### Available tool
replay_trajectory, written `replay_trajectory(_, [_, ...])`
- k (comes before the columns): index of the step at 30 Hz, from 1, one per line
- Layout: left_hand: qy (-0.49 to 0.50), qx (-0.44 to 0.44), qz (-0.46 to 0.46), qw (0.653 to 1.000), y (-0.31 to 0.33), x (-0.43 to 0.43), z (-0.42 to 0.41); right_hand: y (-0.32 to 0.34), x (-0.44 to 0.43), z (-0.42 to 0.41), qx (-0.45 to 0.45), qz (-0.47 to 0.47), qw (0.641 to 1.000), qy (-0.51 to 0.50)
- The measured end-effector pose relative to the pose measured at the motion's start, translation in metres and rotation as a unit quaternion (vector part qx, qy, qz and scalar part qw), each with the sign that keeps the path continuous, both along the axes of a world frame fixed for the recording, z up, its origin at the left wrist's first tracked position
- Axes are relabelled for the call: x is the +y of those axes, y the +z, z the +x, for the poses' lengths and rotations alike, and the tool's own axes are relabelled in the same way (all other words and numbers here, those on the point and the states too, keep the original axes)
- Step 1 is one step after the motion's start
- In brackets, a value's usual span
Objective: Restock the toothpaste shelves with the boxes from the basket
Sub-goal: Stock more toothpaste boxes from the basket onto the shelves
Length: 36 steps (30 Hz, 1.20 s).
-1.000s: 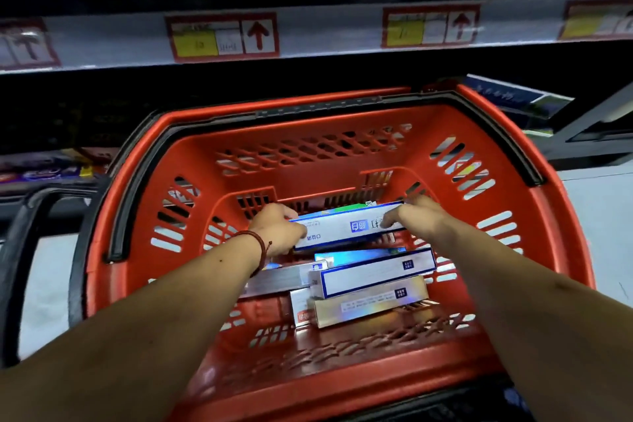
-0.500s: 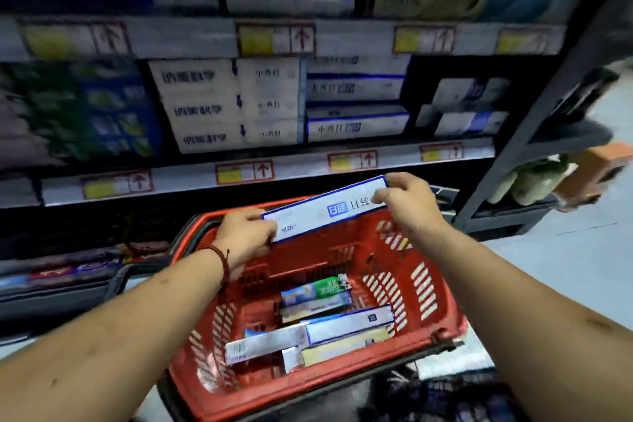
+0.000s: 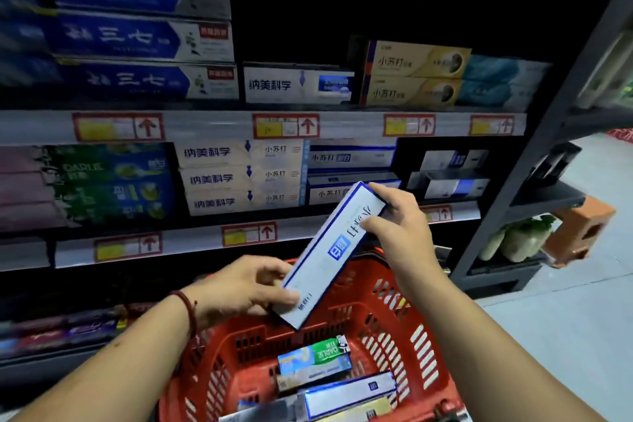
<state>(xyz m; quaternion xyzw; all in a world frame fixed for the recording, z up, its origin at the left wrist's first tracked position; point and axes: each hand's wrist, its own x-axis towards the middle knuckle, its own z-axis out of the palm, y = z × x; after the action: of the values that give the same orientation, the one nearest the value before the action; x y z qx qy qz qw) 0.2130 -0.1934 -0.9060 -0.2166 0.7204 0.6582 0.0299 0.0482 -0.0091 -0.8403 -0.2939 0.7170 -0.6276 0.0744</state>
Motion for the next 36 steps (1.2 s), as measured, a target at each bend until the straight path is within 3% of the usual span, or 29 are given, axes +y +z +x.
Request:
replay_trajectory(4, [-0.021, 0.001, -0.026, 0.999, -0.002, 0.006, -0.009, -0.003, -0.011, 0.005, 0.091, -0.003, 0.996, 0.013])
replay_trajectory(11, [0.044, 0.076, 0.048, 0.995, 0.004, 0.025, -0.029, -0.033, -0.036, 0.019, -0.022, -0.040, 0.993, 0.112])
replay_trajectory(17, [0.194, 0.178, 0.097, 0.960, 0.013, 0.015, -0.033, -0.048, -0.051, 0.023, 0.060, 0.087, 0.982, 0.157])
replay_trajectory(22, [0.289, 0.221, 0.196, 0.911, 0.022, -0.003, -0.025, -0.046, -0.041, 0.004, -0.069, 0.154, 0.967, 0.190])
replay_trajectory(25, [0.316, 0.243, 0.239, 0.885, 0.029, -0.010, -0.022, -0.045, -0.040, -0.002, -0.179, 0.113, 0.957, 0.199])
replay_trajectory(32, [0.420, 0.262, 0.116, 0.861, 0.039, -0.040, -0.015, -0.031, -0.044, -0.018, -0.189, -0.006, 0.979, 0.080])
replay_trajectory(36, [0.410, 0.231, 0.033, 0.882, 0.031, -0.036, -0.019, -0.033, -0.043, -0.028, -0.166, -0.022, 0.986, 0.009])
